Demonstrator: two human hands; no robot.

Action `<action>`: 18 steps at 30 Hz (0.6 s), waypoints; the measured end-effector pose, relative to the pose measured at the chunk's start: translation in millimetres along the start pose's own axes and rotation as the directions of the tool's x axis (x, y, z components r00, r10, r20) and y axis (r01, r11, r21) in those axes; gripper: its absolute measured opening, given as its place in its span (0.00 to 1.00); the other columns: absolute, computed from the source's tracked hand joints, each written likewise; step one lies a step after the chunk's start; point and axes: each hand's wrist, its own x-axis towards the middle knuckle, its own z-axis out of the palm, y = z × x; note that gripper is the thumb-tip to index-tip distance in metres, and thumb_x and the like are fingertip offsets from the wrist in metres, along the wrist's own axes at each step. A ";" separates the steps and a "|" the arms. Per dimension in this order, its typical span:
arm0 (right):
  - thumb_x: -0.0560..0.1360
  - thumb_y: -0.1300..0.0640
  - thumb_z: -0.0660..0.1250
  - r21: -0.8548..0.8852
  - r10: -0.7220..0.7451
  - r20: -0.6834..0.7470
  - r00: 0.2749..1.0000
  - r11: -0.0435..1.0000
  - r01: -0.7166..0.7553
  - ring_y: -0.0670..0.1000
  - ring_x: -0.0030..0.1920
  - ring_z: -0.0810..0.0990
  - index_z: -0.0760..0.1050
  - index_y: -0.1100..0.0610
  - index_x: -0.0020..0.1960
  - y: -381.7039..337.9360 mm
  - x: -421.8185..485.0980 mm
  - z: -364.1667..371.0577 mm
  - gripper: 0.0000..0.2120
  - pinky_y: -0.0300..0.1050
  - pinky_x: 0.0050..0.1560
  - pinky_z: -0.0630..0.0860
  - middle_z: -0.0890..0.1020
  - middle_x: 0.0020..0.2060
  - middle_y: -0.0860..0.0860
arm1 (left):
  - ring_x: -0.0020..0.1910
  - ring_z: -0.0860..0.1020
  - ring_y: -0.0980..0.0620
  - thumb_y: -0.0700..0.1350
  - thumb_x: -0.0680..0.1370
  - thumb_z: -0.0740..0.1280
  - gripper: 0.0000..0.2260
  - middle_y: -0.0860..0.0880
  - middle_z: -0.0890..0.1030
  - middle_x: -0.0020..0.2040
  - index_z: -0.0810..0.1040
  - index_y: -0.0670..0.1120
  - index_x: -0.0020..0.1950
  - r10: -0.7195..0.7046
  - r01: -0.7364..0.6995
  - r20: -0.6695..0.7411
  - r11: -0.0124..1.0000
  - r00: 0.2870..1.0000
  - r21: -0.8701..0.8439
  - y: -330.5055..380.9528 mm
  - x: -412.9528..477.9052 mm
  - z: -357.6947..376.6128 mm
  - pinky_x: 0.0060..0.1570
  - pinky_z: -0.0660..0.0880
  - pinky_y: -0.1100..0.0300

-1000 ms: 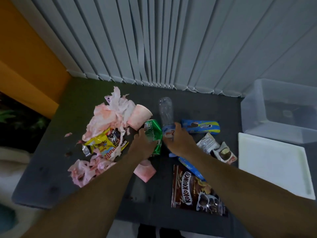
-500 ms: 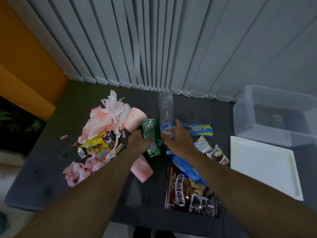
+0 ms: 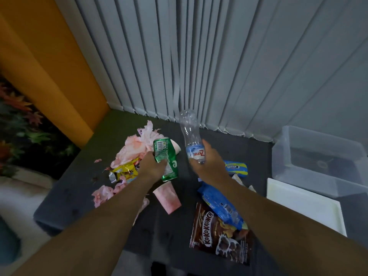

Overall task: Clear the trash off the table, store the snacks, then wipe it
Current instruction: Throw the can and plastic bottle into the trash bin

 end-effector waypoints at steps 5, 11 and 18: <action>0.74 0.45 0.70 0.012 -0.100 0.068 0.993 0.995 0.100 0.54 0.54 0.77 0.56 0.52 0.79 -29.3 0.9 12.1 0.40 0.56 0.55 0.77 0.75 0.58 0.56 | 0.57 0.80 0.44 0.47 0.79 0.68 0.18 0.43 0.80 0.61 0.72 0.42 0.66 -0.029 0.026 -0.079 0.999 0.996 -0.040 -15.8 -17.4 -36.8 0.52 0.78 0.54; 0.71 0.42 0.72 0.045 -0.205 0.092 0.974 0.978 0.202 0.49 0.54 0.77 0.61 0.46 0.75 -79.4 -7.6 50.6 0.36 0.47 0.52 0.75 0.75 0.56 0.46 | 0.51 0.80 0.45 0.46 0.78 0.69 0.18 0.43 0.81 0.60 0.70 0.42 0.65 -0.076 0.056 -0.200 0.993 0.977 -0.102 -58.2 -31.5 -92.1 0.48 0.76 0.56; 0.70 0.44 0.73 0.106 -0.257 0.235 0.938 0.965 0.238 0.49 0.53 0.79 0.64 0.48 0.71 -145.2 -28.4 123.6 0.33 0.46 0.51 0.79 0.78 0.56 0.47 | 0.47 0.79 0.48 0.47 0.78 0.69 0.21 0.43 0.81 0.58 0.69 0.43 0.68 -0.168 0.122 -0.287 0.978 0.943 -0.171 -139.7 -45.2 -165.4 0.43 0.72 0.59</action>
